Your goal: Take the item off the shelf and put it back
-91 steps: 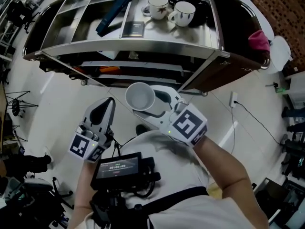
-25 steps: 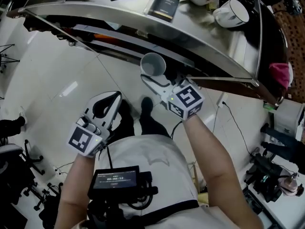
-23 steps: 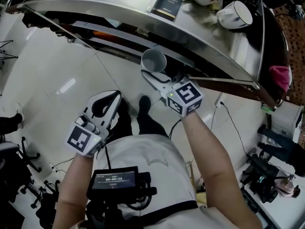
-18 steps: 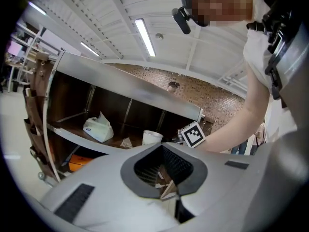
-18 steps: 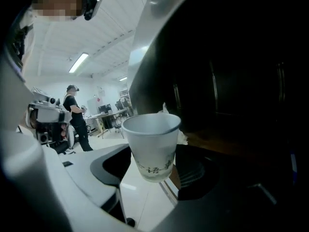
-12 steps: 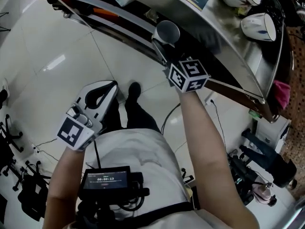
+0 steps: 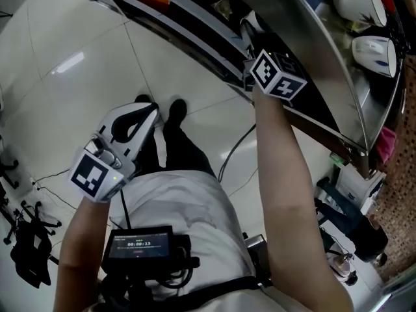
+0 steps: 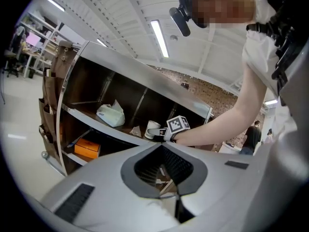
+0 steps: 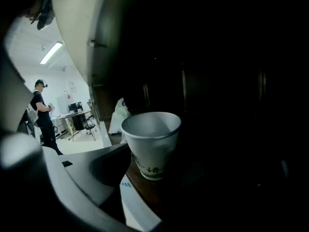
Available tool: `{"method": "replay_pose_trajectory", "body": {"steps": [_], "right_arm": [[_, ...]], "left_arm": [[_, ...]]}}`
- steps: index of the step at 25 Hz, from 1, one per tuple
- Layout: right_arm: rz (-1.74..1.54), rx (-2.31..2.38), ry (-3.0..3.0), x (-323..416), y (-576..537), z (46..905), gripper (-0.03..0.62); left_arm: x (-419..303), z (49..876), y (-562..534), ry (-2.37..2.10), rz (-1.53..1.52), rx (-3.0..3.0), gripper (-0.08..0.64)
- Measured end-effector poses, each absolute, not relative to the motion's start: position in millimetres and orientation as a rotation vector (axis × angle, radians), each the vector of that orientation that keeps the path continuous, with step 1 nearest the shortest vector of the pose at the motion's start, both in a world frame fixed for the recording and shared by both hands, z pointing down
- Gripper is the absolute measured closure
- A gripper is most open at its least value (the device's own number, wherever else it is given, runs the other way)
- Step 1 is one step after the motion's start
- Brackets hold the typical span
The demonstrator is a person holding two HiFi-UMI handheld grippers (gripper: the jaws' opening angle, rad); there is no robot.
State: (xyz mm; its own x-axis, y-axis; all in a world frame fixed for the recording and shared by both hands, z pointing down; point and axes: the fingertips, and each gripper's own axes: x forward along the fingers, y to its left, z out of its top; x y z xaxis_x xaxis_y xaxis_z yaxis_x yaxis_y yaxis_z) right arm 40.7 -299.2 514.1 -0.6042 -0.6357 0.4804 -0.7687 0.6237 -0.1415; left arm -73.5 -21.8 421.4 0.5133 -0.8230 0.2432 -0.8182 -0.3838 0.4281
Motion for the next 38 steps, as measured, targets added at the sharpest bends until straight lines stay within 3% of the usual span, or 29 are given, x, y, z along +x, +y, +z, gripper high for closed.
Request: {"method": "replay_pose_trajectory", "body": {"steps": [12,20,24,33,36,38], "right_arm": [[0.398,1.247,-2.392,52.6,-345.6,518.2,0.289],[0.403,1.243,-2.344,52.6,-340.6,517.2,0.278],[0.388,1.217,-2.372,53.4,-333.9,517.2,0.233],[0.441,1.205,-2.377,73.0,-286.7,506.2,0.232],[0.454,1.183,-2.413,79.3,-263.8,497.3,0.291],[0.467,1.182,-2.436,85.0,-248.5,489.4,0.370]], "left_arm": [[-74.1,425.5,-21.9,-1.326,-0.015,2.249,0.568],[-82.0,422.6,-23.5,-1.321,-0.012,2.249,0.568],[-80.1,419.1,-26.8,-1.316,-0.006,2.271,0.568],[-76.5,401.7,-27.2,-1.302,0.029,2.321,0.568],[-76.4,391.9,-28.0,-1.302,0.050,2.345,0.568],[-75.1,385.0,-28.1,-1.305,0.061,2.359,0.568]]}}
